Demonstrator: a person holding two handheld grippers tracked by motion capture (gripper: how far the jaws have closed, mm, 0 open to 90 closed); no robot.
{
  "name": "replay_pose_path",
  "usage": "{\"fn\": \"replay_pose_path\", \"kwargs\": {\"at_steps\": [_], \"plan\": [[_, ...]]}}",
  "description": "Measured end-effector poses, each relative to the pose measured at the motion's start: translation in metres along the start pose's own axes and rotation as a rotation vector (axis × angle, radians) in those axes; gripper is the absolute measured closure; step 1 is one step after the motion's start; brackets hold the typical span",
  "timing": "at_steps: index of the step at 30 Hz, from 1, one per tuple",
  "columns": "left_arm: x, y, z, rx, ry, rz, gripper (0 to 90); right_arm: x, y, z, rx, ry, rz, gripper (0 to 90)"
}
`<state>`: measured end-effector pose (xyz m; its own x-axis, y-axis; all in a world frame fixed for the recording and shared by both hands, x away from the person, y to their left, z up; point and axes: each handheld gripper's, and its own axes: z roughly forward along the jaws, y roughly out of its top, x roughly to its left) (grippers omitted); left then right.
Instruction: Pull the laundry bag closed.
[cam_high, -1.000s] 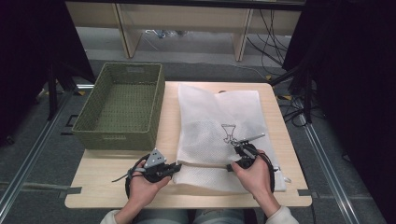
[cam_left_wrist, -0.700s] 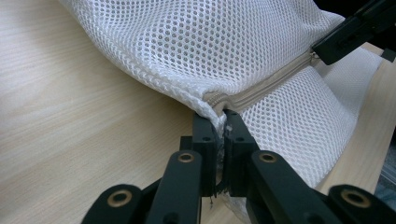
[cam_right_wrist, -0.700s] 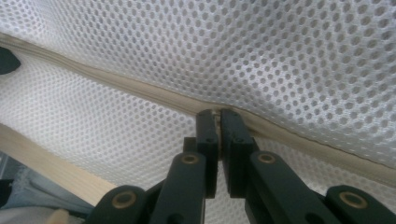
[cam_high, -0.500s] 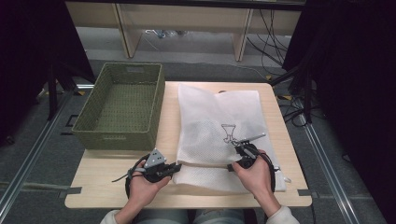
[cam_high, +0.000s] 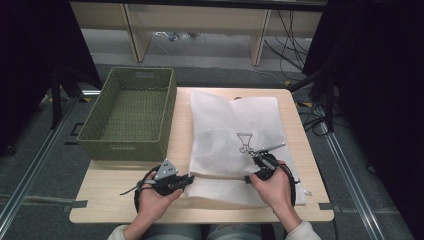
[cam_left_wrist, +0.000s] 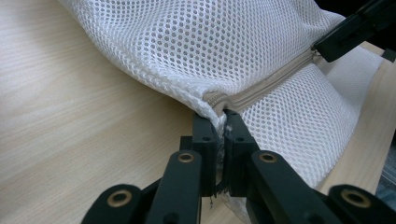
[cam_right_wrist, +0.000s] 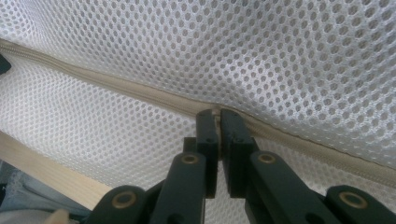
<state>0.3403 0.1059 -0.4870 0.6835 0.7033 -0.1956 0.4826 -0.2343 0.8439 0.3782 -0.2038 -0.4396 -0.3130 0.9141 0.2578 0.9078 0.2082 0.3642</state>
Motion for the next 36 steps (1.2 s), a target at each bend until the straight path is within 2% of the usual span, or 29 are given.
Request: {"fn": "replay_pose_path", "kwargs": {"at_steps": [1, 3, 4, 5, 6, 8, 10, 11, 12, 13, 15, 17, 18, 21, 22, 25, 26, 27, 30, 31, 36], "plan": [[0.000, 0.000, 0.000, 0.001, -0.001, -0.004, 84.7, 0.001, 0.000, -0.001, 0.010, -0.014, 0.015, 87.2], [0.000, 0.000, 0.000, 0.000, -0.001, -0.004, 84.7, 0.003, 0.000, -0.003, 0.034, -0.007, 0.059, 87.2], [0.000, 0.000, 0.000, 0.000, -0.001, -0.003, 84.7, 0.003, -0.001, -0.004, 0.026, -0.009, 0.058, 87.2], [0.000, 0.000, 0.000, 0.000, -0.001, -0.004, 84.7, 0.000, -0.001, -0.002, 0.000, -0.012, 0.015, 87.2], [0.000, 0.000, 0.000, -0.002, 0.000, -0.013, 84.7, -0.001, -0.001, -0.002, -0.008, -0.006, -0.004, 87.2], [-0.001, 0.000, 0.000, -0.002, -0.001, -0.018, 84.7, -0.002, -0.001, -0.002, -0.008, -0.003, -0.001, 87.2], [0.001, 0.000, 0.000, -0.002, -0.001, 0.001, 84.7, -0.002, -0.001, -0.003, 0.003, -0.019, 0.003, 87.2], [0.001, 0.000, 0.000, -0.004, -0.001, -0.007, 84.7, -0.003, -0.001, -0.002, -0.007, -0.017, 0.004, 87.2], [0.001, 0.000, 0.000, -0.004, -0.001, -0.007, 84.6, -0.001, -0.002, -0.004, 0.012, -0.019, 0.042, 87.2], [0.001, 0.000, 0.000, -0.003, -0.001, -0.001, 84.6, -0.003, -0.002, -0.004, -0.005, -0.012, 0.008, 87.2], [0.000, 0.000, 0.000, -0.003, 0.002, -0.015, 84.6, -0.003, -0.003, -0.005, -0.010, -0.009, 0.009, 87.2], [0.000, -0.001, 0.000, -0.006, -0.001, -0.008, 84.7, -0.005, -0.002, -0.005, -0.020, -0.012, -0.008, 87.2], [0.001, 0.000, 0.000, -0.005, -0.003, -0.002, 84.6, 0.000, -0.002, -0.007, 0.020, -0.010, 0.073, 87.2], [0.001, -0.001, 0.000, -0.014, -0.007, -0.020, 84.6, -0.006, -0.003, -0.005, -0.007, -0.015, 0.020, 87.2], [0.001, -0.001, 0.000, -0.004, 0.000, -0.013, 84.6, -0.003, -0.003, -0.008, 0.005, -0.018, 0.056, 87.2], [0.001, -0.001, 0.000, -0.011, -0.007, -0.019, 84.6, -0.003, -0.003, -0.008, 0.012, -0.021, 0.060, 87.2], [0.001, -0.001, 0.000, -0.010, -0.002, -0.005, 84.6, -0.007, -0.003, -0.006, -0.018, -0.024, 0.014, 87.2], [0.001, -0.001, 0.000, -0.009, -0.003, -0.009, 84.6, -0.008, -0.003, -0.007, -0.022, -0.025, 0.008, 87.2], [0.001, -0.001, 0.000, -0.010, -0.002, -0.019, 84.6, -0.007, -0.003, -0.007, -0.005, -0.032, 0.031, 87.2], [0.001, -0.001, 0.000, -0.012, -0.001, -0.015, 84.6, -0.004, -0.004, -0.009, 0.014, -0.036, 0.069, 87.2], [0.001, -0.001, 0.000, -0.011, -0.002, -0.013, 84.6, -0.005, -0.004, -0.009, 0.011, -0.031, 0.069, 87.2]]}}
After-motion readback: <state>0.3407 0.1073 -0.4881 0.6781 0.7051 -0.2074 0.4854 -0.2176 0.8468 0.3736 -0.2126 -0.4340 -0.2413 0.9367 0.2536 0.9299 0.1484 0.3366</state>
